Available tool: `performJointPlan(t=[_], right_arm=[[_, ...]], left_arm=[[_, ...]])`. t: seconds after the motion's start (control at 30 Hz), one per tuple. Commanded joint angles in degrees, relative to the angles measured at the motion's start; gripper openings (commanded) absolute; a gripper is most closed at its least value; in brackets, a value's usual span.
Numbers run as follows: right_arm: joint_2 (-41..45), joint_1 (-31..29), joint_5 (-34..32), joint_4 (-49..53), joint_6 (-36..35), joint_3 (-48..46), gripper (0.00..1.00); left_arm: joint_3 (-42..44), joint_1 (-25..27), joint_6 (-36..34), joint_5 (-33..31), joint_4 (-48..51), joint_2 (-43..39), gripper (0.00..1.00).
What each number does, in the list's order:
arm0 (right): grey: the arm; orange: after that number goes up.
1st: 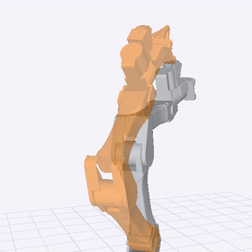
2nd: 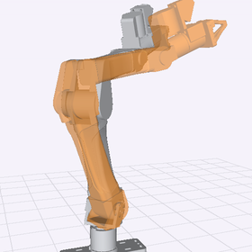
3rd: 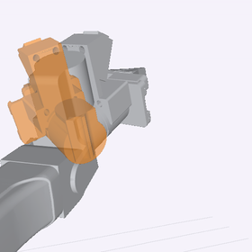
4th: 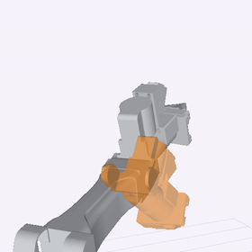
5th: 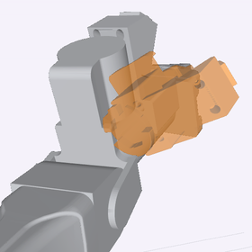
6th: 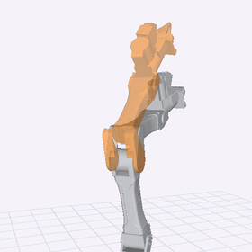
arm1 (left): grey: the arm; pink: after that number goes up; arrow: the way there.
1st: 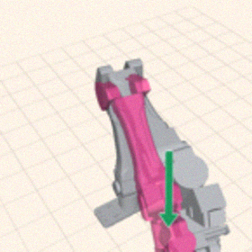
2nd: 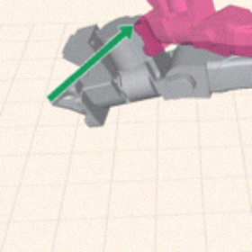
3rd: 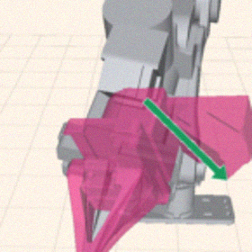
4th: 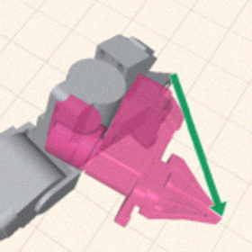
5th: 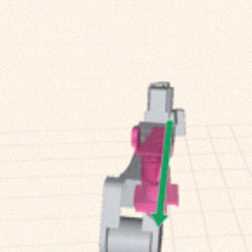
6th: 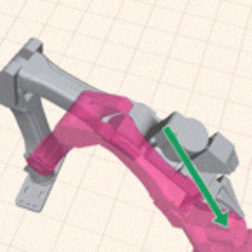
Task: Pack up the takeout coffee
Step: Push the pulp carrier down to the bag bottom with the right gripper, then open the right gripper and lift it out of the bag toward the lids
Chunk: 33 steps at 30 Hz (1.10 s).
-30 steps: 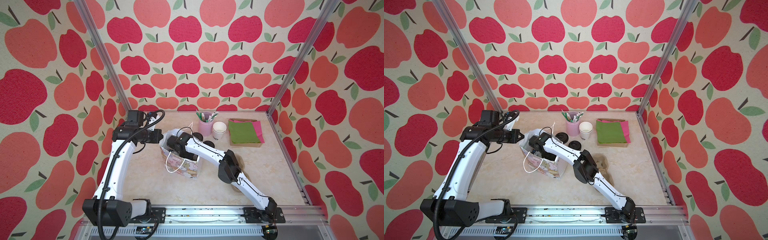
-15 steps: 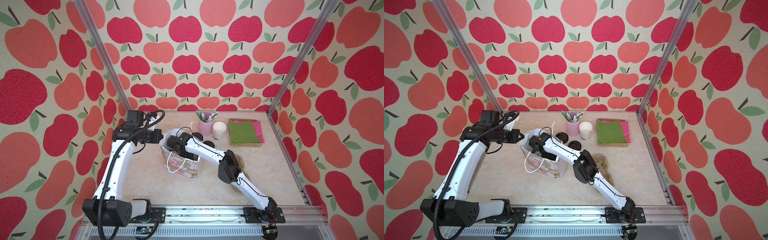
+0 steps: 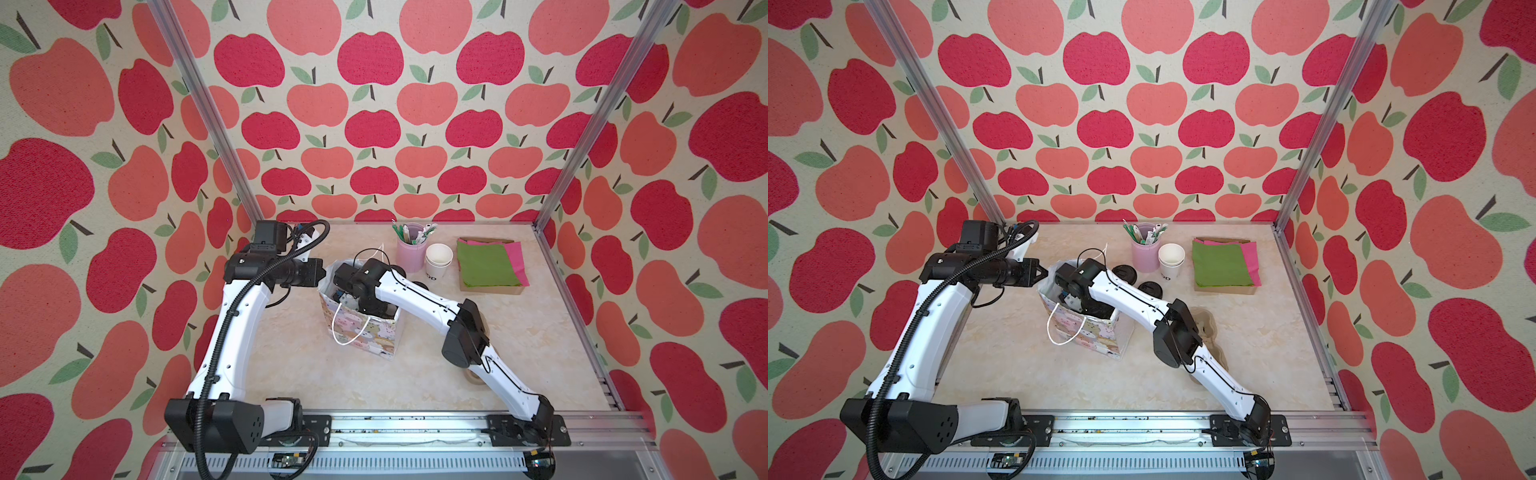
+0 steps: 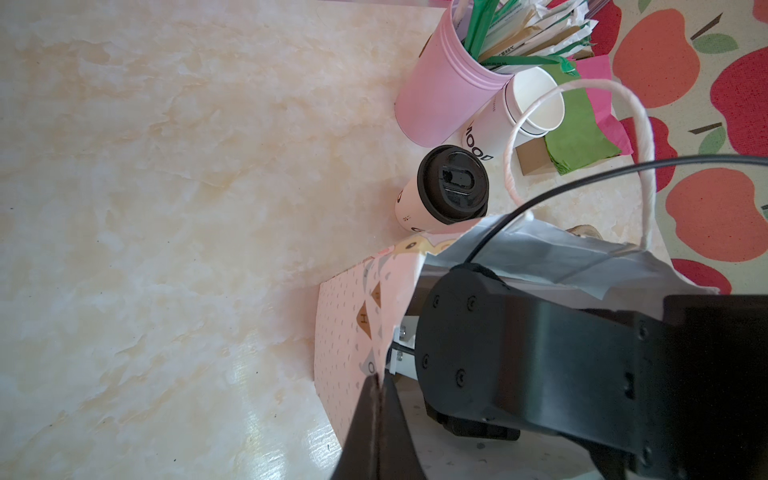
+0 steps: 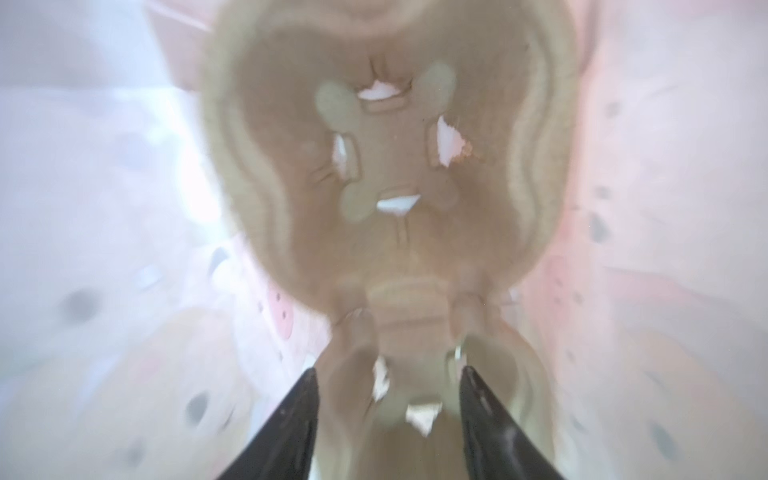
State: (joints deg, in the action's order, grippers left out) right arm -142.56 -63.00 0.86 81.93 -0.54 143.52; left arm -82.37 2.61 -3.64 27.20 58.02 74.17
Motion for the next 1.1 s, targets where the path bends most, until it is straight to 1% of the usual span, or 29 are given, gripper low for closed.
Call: performJointPlan(t=[0.0,0.23,0.43,0.57,0.7,0.87,1.07], right_arm=[[3.56,-0.43,-1.54,-0.08,0.73,1.70,0.61],[7.20,-0.41,-1.04,-2.18,1.53,3.03,0.65],[10.89,-0.45,-1.38,-4.44,1.25,2.98,0.72],[12.49,-0.50,-2.07,-5.38,0.98,3.00,0.78],[13.41,-0.53,-0.88,-6.93,1.05,1.96,0.81],[13.86,-0.71,-1.09,-7.79,1.07,2.11,0.82],[17.97,-0.83,-2.14,-11.87,0.65,1.77,0.84]], left_arm=[[0.32,0.02,-1.04,-1.05,0.67,-1.66,0.00],[0.63,0.14,-1.20,-1.23,0.87,-1.92,0.00],[0.64,0.15,-1.28,-1.45,0.78,-2.19,0.00],[0.77,0.20,-1.31,-1.46,0.87,-2.23,0.00],[0.81,0.29,-1.22,-1.21,0.74,-2.17,0.00],[0.76,0.29,-1.42,-1.37,0.83,-2.01,0.00],[1.13,0.29,-1.59,-1.41,0.77,-1.96,0.00]])
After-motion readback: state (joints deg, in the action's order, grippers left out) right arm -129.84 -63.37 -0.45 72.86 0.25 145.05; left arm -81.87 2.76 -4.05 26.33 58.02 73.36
